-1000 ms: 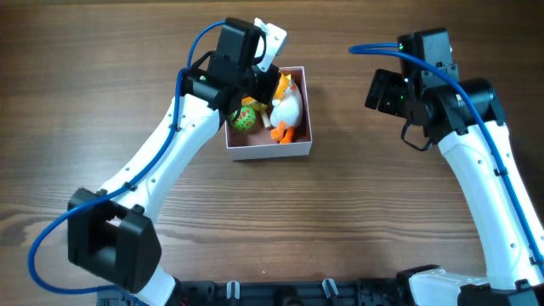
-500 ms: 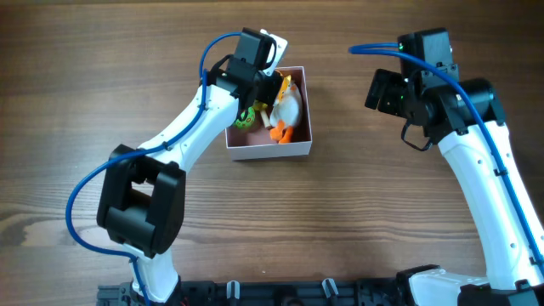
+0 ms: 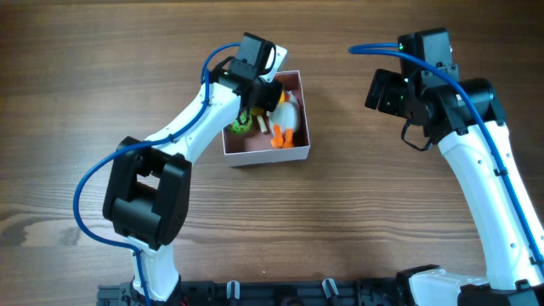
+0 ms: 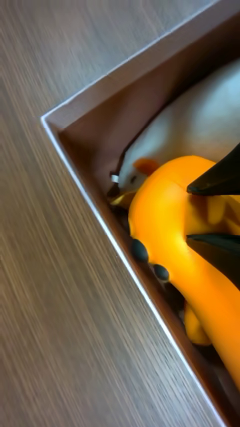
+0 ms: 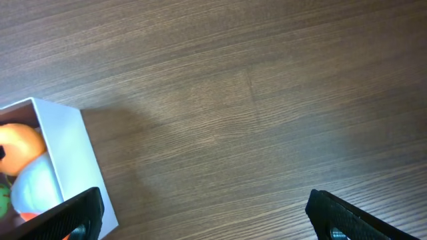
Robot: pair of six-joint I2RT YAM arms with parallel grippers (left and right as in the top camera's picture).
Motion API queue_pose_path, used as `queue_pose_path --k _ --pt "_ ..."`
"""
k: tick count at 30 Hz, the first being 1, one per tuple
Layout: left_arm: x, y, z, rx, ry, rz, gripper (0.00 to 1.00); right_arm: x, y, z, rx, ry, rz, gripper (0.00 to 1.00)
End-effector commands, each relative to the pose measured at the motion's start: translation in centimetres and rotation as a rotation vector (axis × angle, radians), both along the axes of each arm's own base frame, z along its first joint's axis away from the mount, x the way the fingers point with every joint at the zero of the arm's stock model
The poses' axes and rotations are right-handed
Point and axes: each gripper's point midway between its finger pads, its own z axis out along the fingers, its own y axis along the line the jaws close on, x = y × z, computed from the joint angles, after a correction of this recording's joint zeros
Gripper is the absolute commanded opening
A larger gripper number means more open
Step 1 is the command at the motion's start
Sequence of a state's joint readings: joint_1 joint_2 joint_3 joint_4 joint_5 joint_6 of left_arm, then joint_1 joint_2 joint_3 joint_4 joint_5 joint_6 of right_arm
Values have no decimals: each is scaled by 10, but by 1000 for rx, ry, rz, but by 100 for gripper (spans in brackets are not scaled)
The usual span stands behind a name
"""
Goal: Pack container
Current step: 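Lower the dinosaur into the box and adjust it with left gripper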
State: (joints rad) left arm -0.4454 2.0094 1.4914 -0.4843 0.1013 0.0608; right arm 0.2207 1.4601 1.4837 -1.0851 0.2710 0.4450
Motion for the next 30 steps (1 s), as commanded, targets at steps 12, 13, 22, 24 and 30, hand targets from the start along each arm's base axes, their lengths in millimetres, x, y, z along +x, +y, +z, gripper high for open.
queue_pose_path --k 12,13,22,24,30 --pt "-18 45 155 7 -290 189 21 0 -4 9 -12 -28 -11 100" --pt "-20 48 153 22 -281 194 21 0 -4 9 -12 -27 -12 100" --pt "-15 56 99 71 -146 304 21 0 -4 9 -12 -28 -11 100" --pt "-14 55 82 93 -114 301 21 0 -4 9 -12 -28 -12 100" --pt "-19 58 35 148 1 329 21 0 -4 9 -12 -28 -11 100"
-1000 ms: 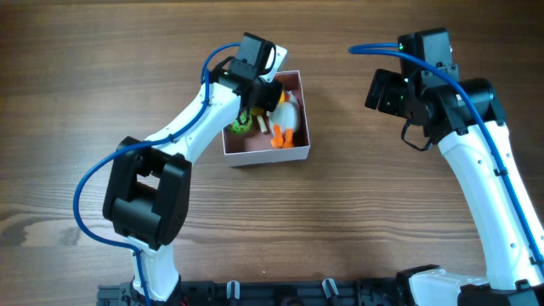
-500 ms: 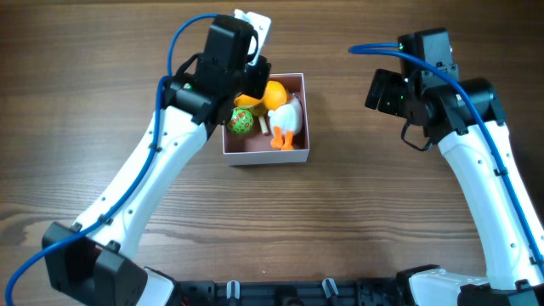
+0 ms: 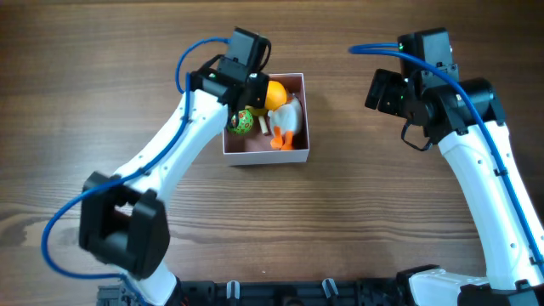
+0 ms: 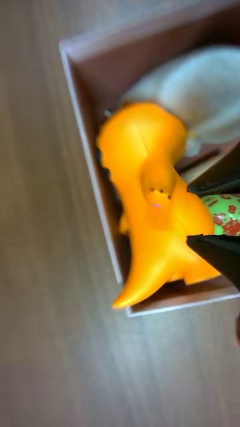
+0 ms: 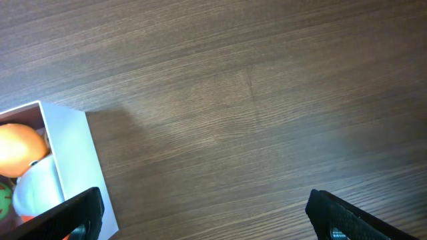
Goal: Pack container
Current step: 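Lower the dinosaur into the box and adjust it with left gripper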
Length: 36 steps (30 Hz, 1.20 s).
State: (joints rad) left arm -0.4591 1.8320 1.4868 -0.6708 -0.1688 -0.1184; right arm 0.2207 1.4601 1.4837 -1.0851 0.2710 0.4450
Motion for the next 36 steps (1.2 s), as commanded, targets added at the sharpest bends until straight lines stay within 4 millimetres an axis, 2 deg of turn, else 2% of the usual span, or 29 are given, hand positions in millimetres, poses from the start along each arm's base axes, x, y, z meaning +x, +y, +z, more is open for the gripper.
queue_pose_path --k 1,3,7,8,12,14,16,19,22,27,29,30,31,32,34,36 --pt "-2 6 -32 27 76 54 21 0 -4 9 -12 -27 -12 100" --pt "-4 7 -48 44 113 56 21 0 -4 9 -12 -28 -11 100" --pt "-8 9 -90 89 197 56 21 0 -4 9 -12 -28 -11 100" --pt "-10 9 -104 98 227 49 18 0 -4 9 -12 -27 -12 100" --pt "-18 -4 -125 45 294 15 11 0 -4 9 -12 -27 -11 100" --pt "-21 -9 -126 35 305 2 6 0 -4 9 -12 -27 -12 100" --pt "-22 -13 -120 31 294 -8 4 0 -4 9 -12 -28 -11 100" --pt "-27 -26 -98 17 259 -38 4 0 -4 9 -12 -27 -12 100" --pt "-36 -40 -60 0 197 -67 4 0 -4 9 -12 -28 -11 100" --pt "-48 -34 -23 68 120 -47 7 0 -4 9 -12 -27 -11 100" --pt "-49 -33 -19 81 110 -45 16 0 -4 9 -12 -27 -11 100" --pt "-50 -33 -19 80 112 -46 24 0 -4 9 -12 -27 -12 100" --pt "-50 -33 -20 82 115 -47 53 0 -4 9 -12 -28 -11 100" --pt "-50 -33 -21 83 117 -47 60 0 -4 9 -12 -27 -11 100" --pt "-49 -34 -20 78 110 -47 66 0 -4 9 -12 -28 -11 100" --pt "-45 -35 -18 71 96 -45 64 0 -4 9 -12 -28 -11 100"
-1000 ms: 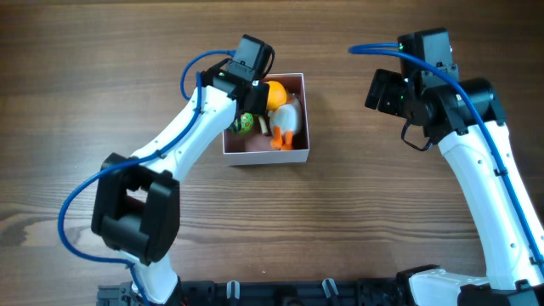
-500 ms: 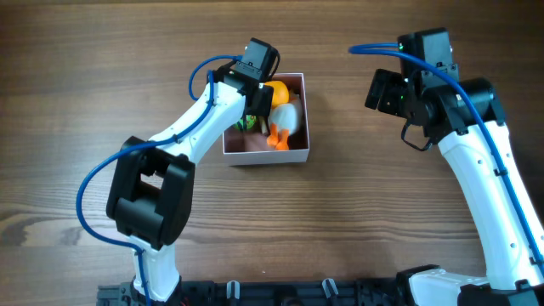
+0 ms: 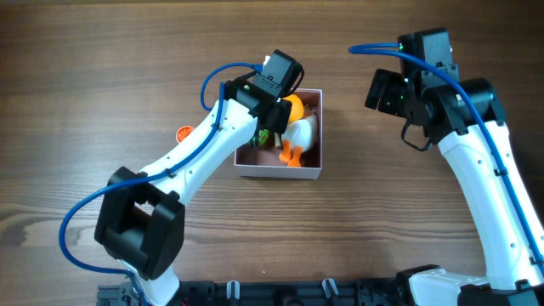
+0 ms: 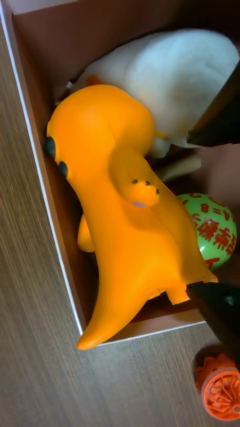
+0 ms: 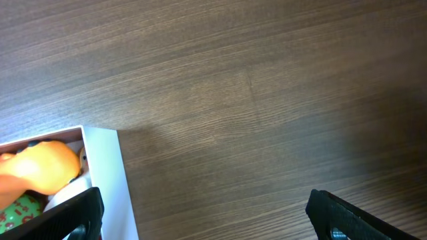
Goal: Pack container
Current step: 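Lower the dinosaur into the box and adjust it with left gripper, then release the dinosaur and withdraw left gripper to the left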
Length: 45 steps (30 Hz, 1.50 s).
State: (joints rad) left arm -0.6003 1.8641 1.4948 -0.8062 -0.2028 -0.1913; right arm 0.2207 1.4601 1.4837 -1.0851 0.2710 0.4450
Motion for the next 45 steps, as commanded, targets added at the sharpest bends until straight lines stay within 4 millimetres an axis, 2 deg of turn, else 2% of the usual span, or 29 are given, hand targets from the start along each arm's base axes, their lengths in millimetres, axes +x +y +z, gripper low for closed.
queue_pose_path --k 1,2,4,8,10,12,21,27,30,32,40,42,45 --pt "7 2 9 -9 -49 17 63 0 -4 9 -12 -28 -12 100" --pt "10 0 10 -17 -61 17 60 0 -4 9 -12 -28 -11 100" --pt "17 -4 15 -40 -94 18 45 0 -4 9 -12 -27 -11 100" --pt "21 -4 17 -38 -116 25 43 0 -4 9 -12 -27 -11 100" --pt "22 -1 17 -22 -122 33 21 0 -4 9 -12 -28 -11 100" --pt "23 -1 18 -18 -125 30 4 0 -4 9 -12 -27 -11 100" --pt "33 19 20 14 -149 83 4 0 -4 9 -12 -27 -11 100" --pt "40 24 8 8 -129 99 4 0 -4 9 -12 -28 -11 100" --pt "40 13 -16 -21 -74 72 4 0 -4 9 -12 -28 -11 100" --pt "39 7 -39 -26 -25 58 4 0 -4 9 -12 -28 -11 100" --pt "30 21 -128 73 134 71 4 0 -4 9 -12 -27 -11 100" --pt "32 25 -129 72 133 82 4 0 -4 9 -12 -28 -11 100" --pt "42 24 -97 35 69 91 4 0 -4 9 -12 -27 -11 100"
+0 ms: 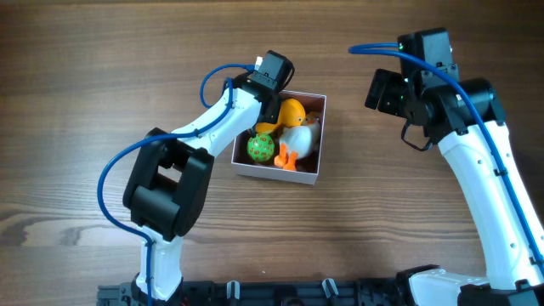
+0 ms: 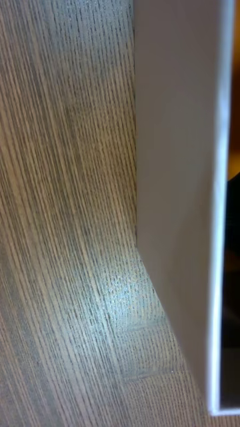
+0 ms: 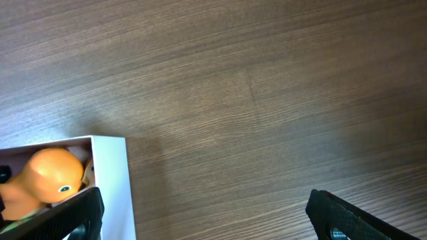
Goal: Pack container
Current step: 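Release the dinosaur and withdraw left gripper to the left, then lower left gripper onto the orange round toy and grasp it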
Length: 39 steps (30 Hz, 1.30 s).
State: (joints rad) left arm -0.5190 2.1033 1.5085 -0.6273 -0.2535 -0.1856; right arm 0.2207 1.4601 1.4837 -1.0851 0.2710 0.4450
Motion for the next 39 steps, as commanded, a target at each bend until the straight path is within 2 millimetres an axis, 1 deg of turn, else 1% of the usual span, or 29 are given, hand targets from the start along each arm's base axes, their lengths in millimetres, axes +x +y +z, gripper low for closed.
queue_pose_path --k 1,3,5,6,7,9,11,12,13,14,15,17,18,19,21,24,25,27,29,31,36,39 --pt "-4 0 5 -55 15 -3 4 0 -4 9 -12 -28 -11 100" --pt "1 -3 53 -106 -77 -6 4 0 -4 9 -12 -27 -11 100" --pt "2 -4 99 -154 -164 -9 9 0 -4 9 -12 -28 -11 100" --pt "0 -3 128 -185 -220 -11 12 0 -4 9 -12 -27 -12 100" --pt "-2 -2 149 -207 -260 -12 14 0 -4 9 -12 -27 -11 100" --pt "-8 1 181 -240 -321 -14 16 0 -4 9 -12 -28 -12 100" --pt "-15 5 204 -261 -360 -16 19 0 -4 9 -12 -27 -11 100" --pt "-18 7 211 -266 -370 -16 21 0 -4 9 -12 -27 -11 100" --pt "-20 8 215 -269 -375 -16 28 0 -4 9 -12 -27 -11 100" --pt "-21 10 217 -269 -378 -12 57 0 -4 9 -12 -27 -11 100" --pt "-22 13 217 -264 -376 -7 78 0 -4 9 -12 -27 -11 100" --pt "-22 21 214 -248 -361 10 86 0 -4 9 -12 -27 -11 100" --pt "-23 30 209 -233 -340 26 100 0 -4 9 -12 -28 -11 100" --pt "-25 38 205 -219 -320 42 100 0 -4 9 -12 -27 -12 100" --pt "-31 61 193 -179 -256 85 100 0 -4 9 -12 -27 -12 100" --pt "-45 100 177 -124 -152 167 100 0 -4 9 -12 -28 -11 100" --pt "-55 118 168 -124 -83 204 100 0 -4 9 -12 -27 -11 100" --pt "-69 132 157 -190 25 245 100 0 -4 9 -12 -28 -12 100" --pt "-75 141 152 -241 79 278 100 0 -4 9 -12 -28 -11 100" --pt "-77 145 149 -267 106 296 100 0 -4 9 -12 -27 -11 100" --pt "-77 141 141 -297 143 296 100 0 -4 9 -12 -27 -12 100" --pt "-78 140 127 -290 185 301 100 0 -4 9 -12 -28 -11 100"
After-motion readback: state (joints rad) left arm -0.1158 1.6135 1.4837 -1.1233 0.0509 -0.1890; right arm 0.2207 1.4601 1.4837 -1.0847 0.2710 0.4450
